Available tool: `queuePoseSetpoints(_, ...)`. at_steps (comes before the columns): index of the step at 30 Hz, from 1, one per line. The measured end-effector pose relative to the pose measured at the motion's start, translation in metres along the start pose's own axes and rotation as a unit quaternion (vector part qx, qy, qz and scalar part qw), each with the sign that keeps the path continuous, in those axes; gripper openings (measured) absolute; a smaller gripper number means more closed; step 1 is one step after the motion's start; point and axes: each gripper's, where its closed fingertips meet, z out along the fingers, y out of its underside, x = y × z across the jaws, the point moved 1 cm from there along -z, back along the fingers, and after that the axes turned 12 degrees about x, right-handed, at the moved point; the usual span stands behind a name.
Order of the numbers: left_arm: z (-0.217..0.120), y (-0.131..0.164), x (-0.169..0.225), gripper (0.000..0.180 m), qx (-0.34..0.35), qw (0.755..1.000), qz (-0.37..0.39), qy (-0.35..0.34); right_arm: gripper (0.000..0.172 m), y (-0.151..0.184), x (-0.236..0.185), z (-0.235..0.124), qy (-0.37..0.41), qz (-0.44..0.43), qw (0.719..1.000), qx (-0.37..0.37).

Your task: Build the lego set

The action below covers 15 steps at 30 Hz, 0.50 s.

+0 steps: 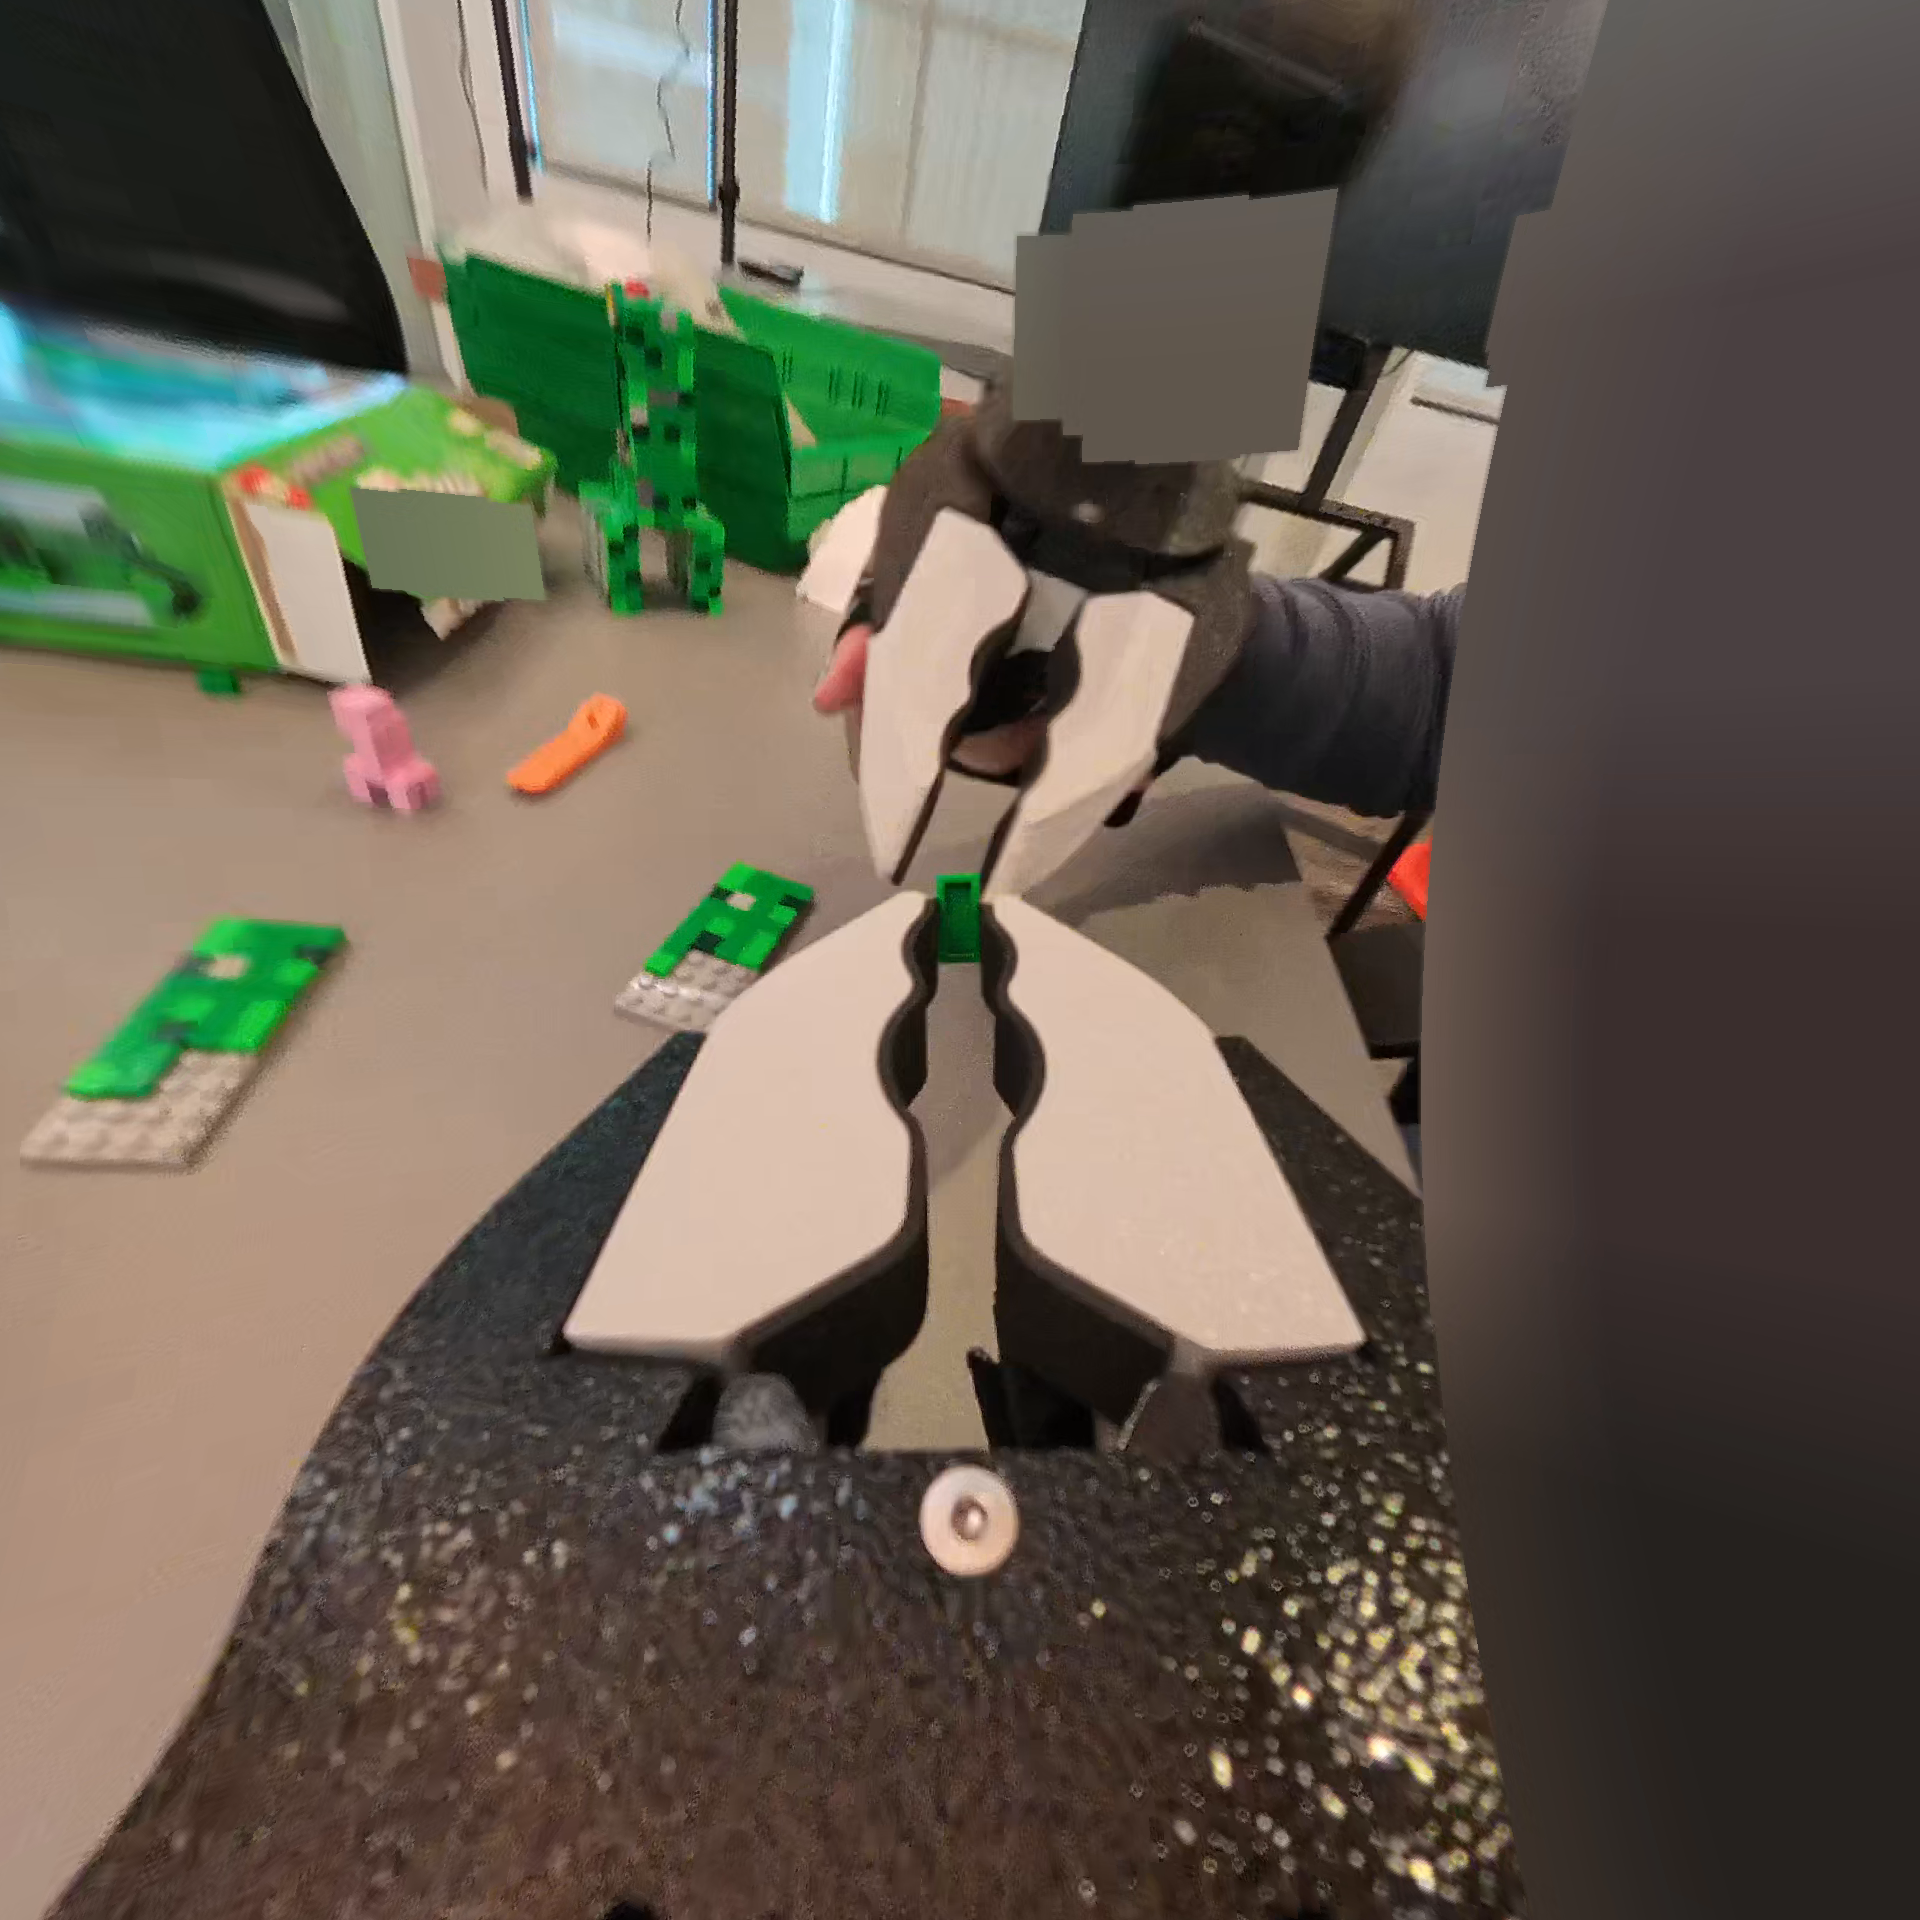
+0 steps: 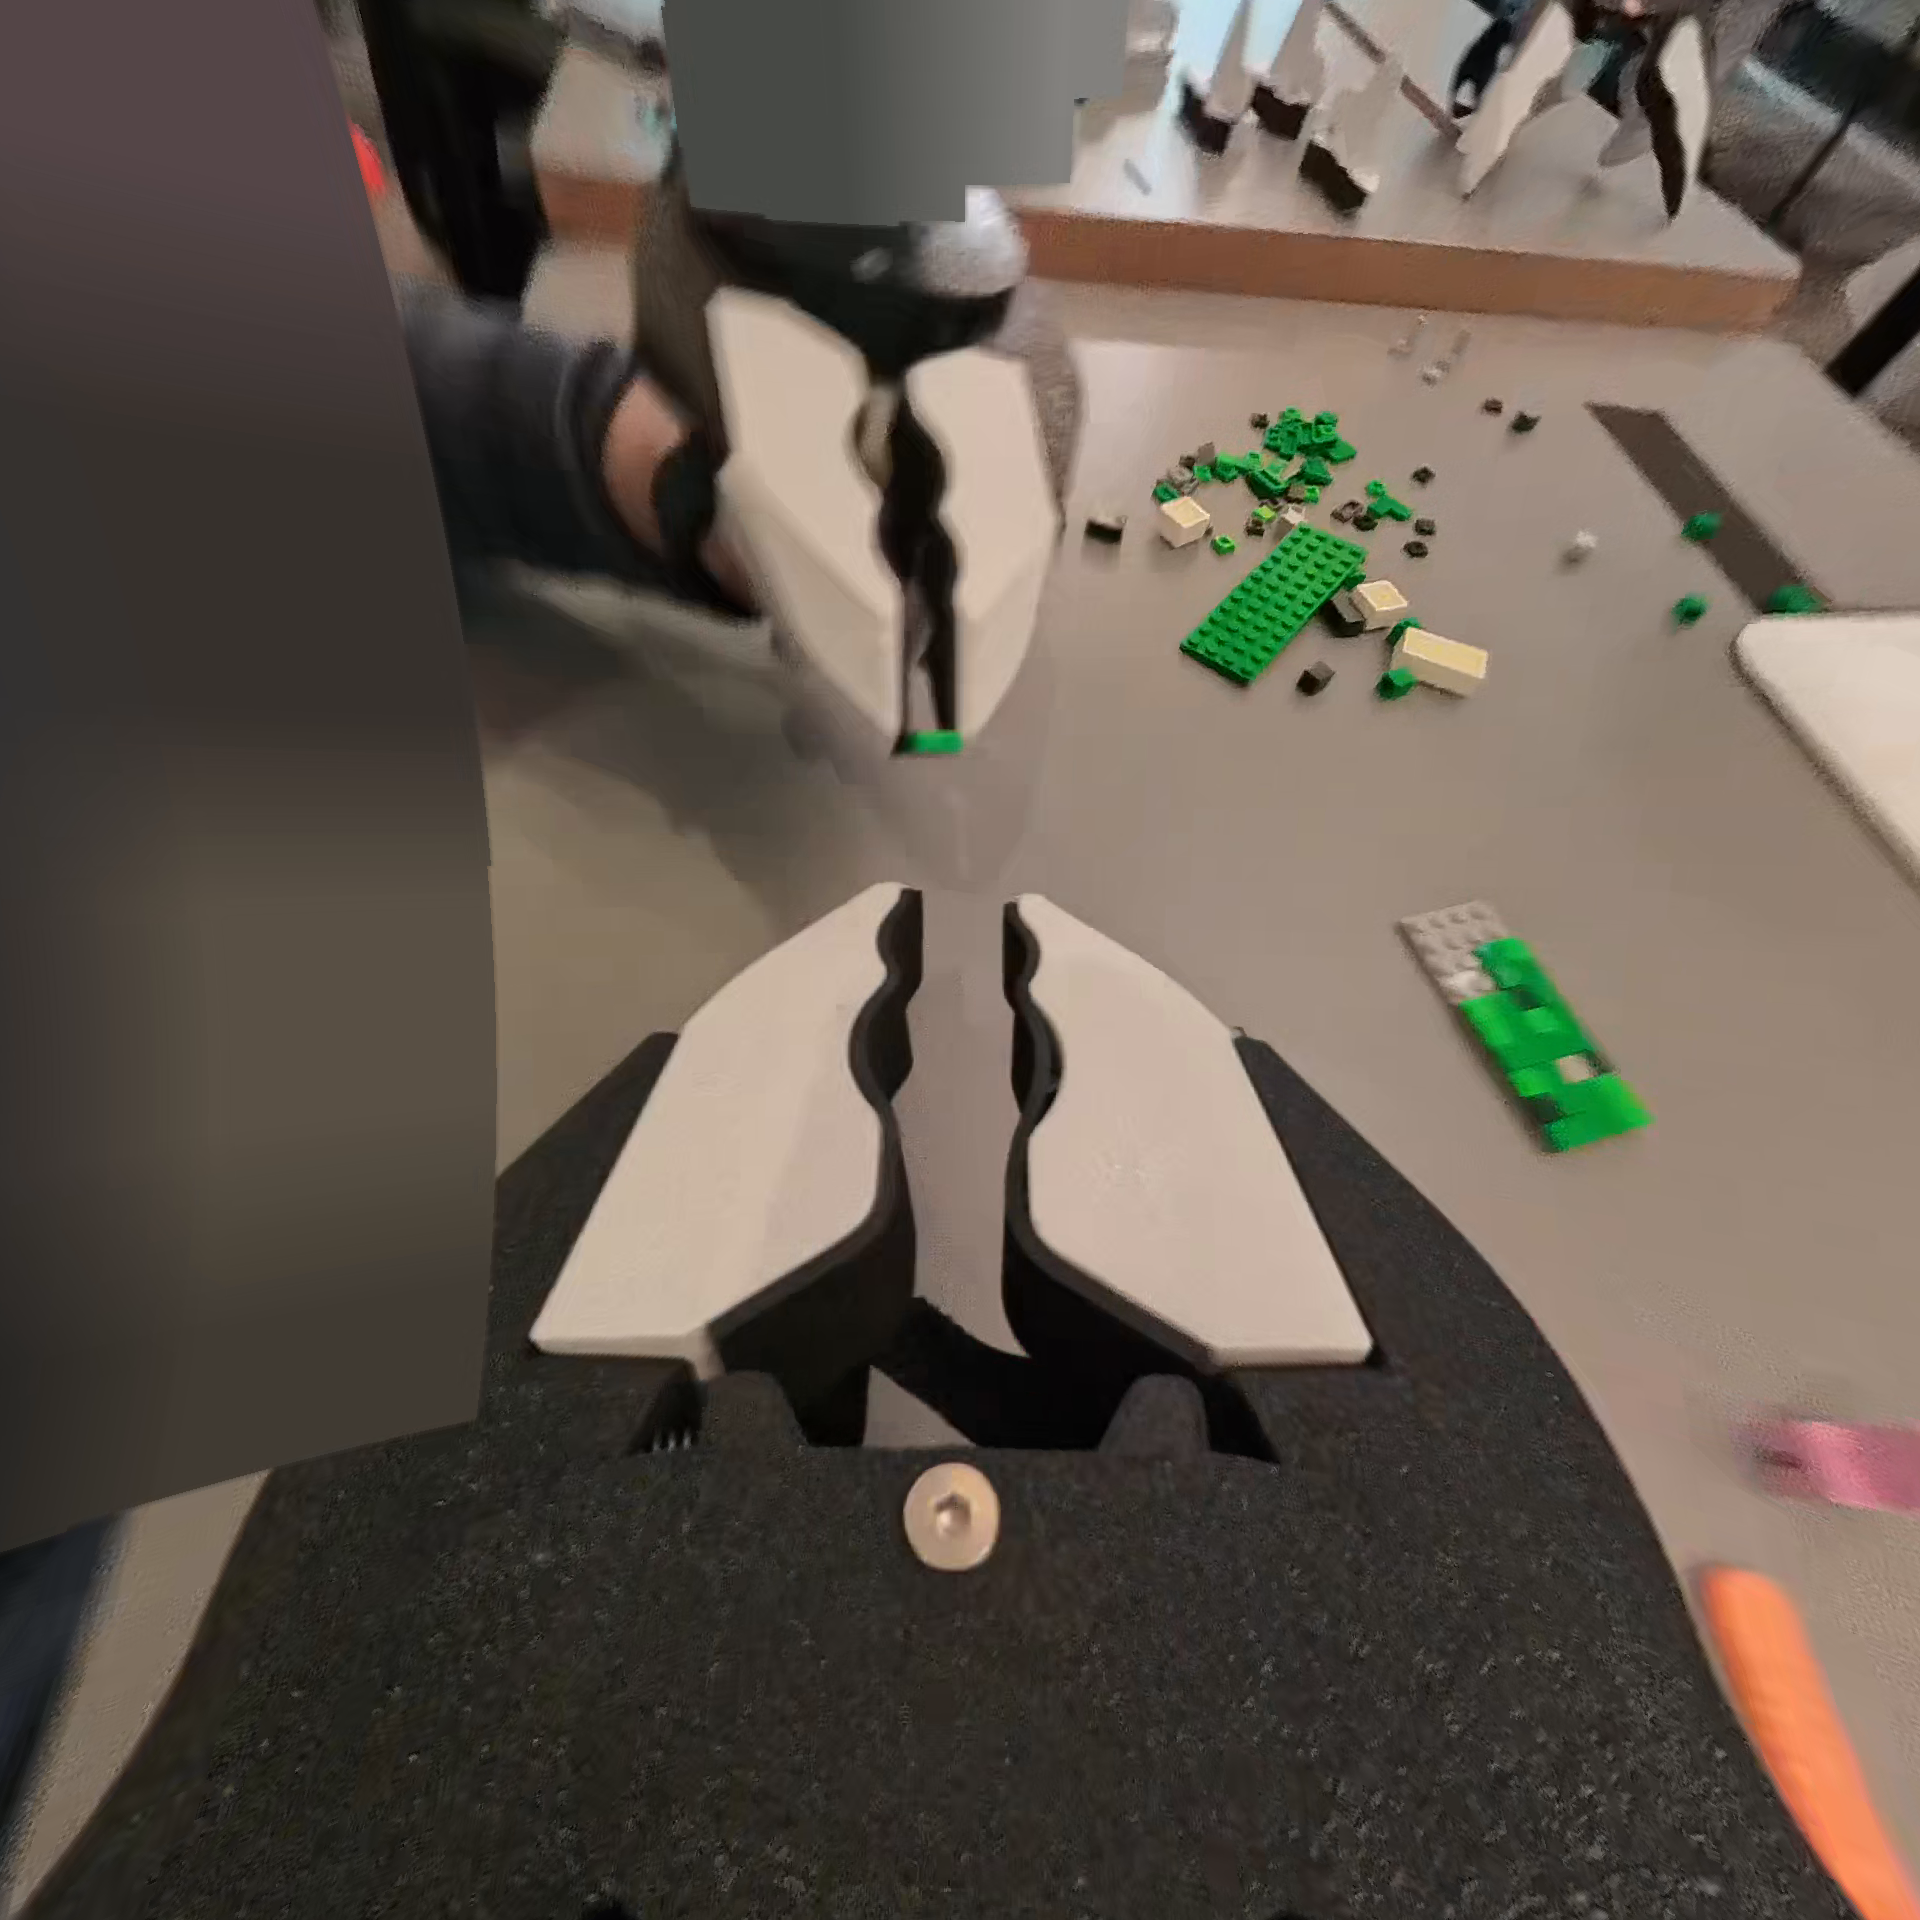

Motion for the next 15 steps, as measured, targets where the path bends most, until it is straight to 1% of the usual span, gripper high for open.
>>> queuePoseSetpoints(2, 0.000, -0.002, 0.004, 0.007, 0.005, 0.998, 0.061, -0.005, 0.010, -0.011, -0.003, 0.003, -0.018, 0.084, 0.995, 0.044)
queuePoseSetpoints(4, 0.000, -0.003, 0.003, 0.007, -0.002, 0.990, 0.134, -0.033, 0.006, -0.019, 0.001, 0.003, -0.025, 0.166, 0.982, 0.081)
queuePoseSetpoints(5, -0.001, -0.003, 0.000, 0.007, -0.013, 0.982, 0.179, -0.057, 0.005, -0.022, 0.003, 0.003, -0.029, 0.211, 0.973, 0.094)
queuePoseSetpoints(7, -0.003, -0.002, -0.006, 0.007, -0.048, 0.958, 0.267, -0.095, 0.005, -0.025, 0.004, 0.002, -0.045, 0.274, 0.955, 0.105)
queuePoseSetpoints(9, -0.002, 0.001, -0.009, 0.007, -0.079, 0.931, 0.336, -0.119, 0.006, -0.021, 0.004, 0.004, -0.040, 0.297, 0.950, 0.092)
queuePoseSetpoints(12, 0.001, 0.005, -0.011, 0.007, -0.118, 0.898, 0.403, -0.129, 0.008, -0.013, 0.006, 0.008, -0.018, 0.290, 0.955, 0.064)
queuePoseSetpoints(15, 0.006, 0.008, -0.010, 0.007, -0.134, 0.881, 0.436, -0.128, 0.008, -0.008, 0.007, 0.009, -0.005, 0.288, 0.957, 0.044)
